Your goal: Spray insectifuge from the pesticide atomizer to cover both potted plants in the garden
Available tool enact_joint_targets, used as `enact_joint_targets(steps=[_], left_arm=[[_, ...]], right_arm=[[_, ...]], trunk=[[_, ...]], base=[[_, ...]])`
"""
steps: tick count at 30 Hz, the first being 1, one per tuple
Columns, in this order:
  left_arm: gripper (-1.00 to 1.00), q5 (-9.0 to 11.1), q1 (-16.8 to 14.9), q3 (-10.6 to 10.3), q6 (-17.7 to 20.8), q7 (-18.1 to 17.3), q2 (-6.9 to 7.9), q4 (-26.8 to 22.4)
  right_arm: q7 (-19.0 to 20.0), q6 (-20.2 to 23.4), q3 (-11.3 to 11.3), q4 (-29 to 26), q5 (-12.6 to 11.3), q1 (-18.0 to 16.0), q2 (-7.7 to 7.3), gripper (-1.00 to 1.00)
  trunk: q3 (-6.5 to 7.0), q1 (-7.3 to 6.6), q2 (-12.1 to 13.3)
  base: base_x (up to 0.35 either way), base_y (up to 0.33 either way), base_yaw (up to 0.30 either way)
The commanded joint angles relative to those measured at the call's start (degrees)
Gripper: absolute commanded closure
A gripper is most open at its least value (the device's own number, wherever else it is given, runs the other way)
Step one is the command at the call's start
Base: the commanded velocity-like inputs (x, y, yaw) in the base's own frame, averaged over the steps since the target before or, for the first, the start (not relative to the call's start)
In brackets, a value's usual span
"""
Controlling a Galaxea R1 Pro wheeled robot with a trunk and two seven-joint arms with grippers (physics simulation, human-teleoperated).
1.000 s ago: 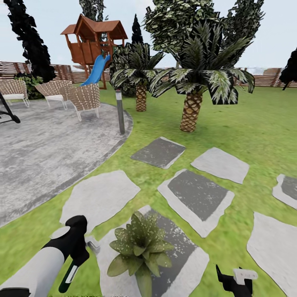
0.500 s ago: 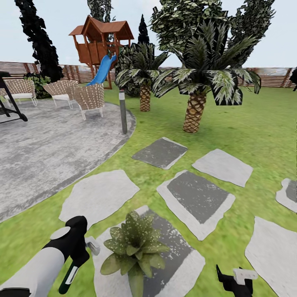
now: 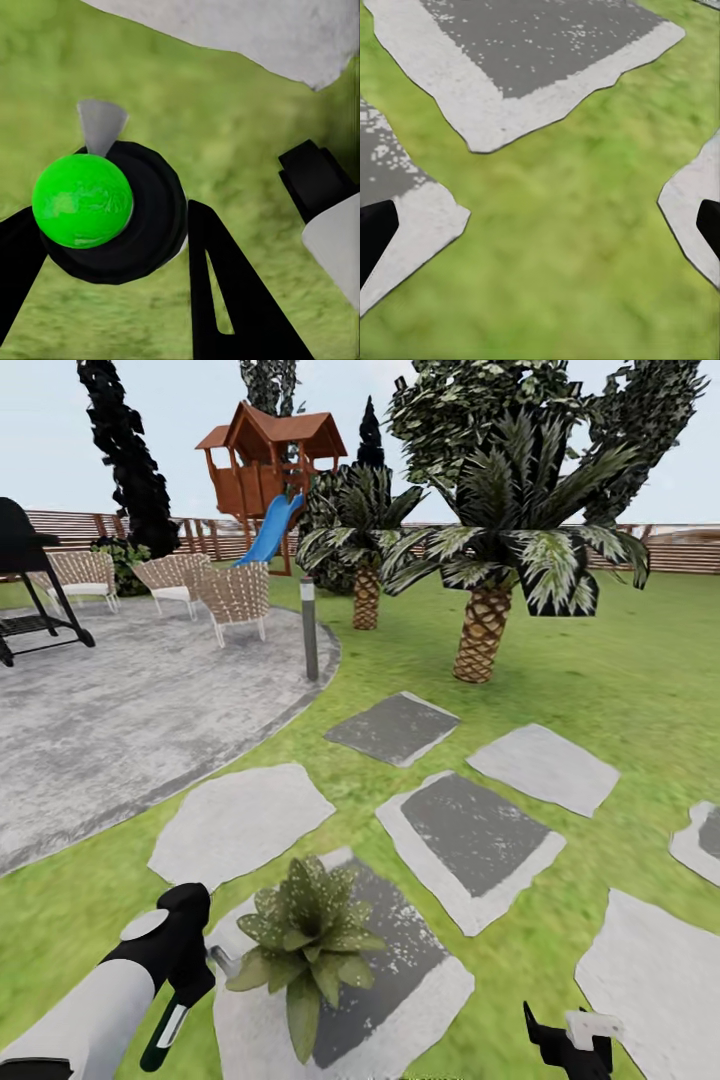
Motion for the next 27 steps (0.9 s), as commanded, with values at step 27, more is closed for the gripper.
enact_joint_targets(steps=[27], left_arm=[[1.00, -0.1, 0.1, -0.2, 0.4, 4.2, 0.23, 2.4]], right_arm=[[0.6, -0.2, -0.5, 0.0, 0.0, 0.0, 0.01, -1.00]], trunk=[[-0.05, -0.02, 0.0]], base=[[0.021, -0.026, 0.075]])
